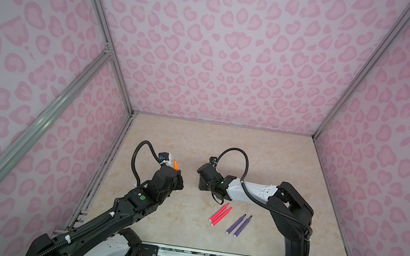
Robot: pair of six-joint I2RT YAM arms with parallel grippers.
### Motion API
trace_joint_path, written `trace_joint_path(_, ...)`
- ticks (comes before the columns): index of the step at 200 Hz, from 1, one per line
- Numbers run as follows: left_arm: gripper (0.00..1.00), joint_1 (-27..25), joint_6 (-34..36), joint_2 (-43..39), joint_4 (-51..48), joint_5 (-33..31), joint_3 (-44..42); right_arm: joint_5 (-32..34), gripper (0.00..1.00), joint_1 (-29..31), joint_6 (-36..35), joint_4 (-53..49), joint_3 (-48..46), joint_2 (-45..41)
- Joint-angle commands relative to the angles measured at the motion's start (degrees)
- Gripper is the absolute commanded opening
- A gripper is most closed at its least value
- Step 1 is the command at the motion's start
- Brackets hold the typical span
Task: Insert the pens into the pen caps
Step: 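Close the right gripper on the clear cap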
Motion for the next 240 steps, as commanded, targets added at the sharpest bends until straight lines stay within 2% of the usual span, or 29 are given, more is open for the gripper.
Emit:
trace_joint_path(1, 0.03, 0.1, 0.0, 0.4, 0.4, -0.3, 0.2, 1.1, 0.53, 0.1, -1.4, -3.3, 1.0, 1.3)
trace_joint_path(101, 0.03, 0.0, 0.0, 1.1, 0.4, 0.0, 0.5, 0.3, 0.36, 0.0, -1.9, -5.3, 2.0, 3.2)
trace_joint_path(240, 0.03, 0.0, 0.1, 1.2, 0.4, 0.5, 0.7, 0.6, 0.21, 0.2, -2.2, -5.5, 1.7, 3.4)
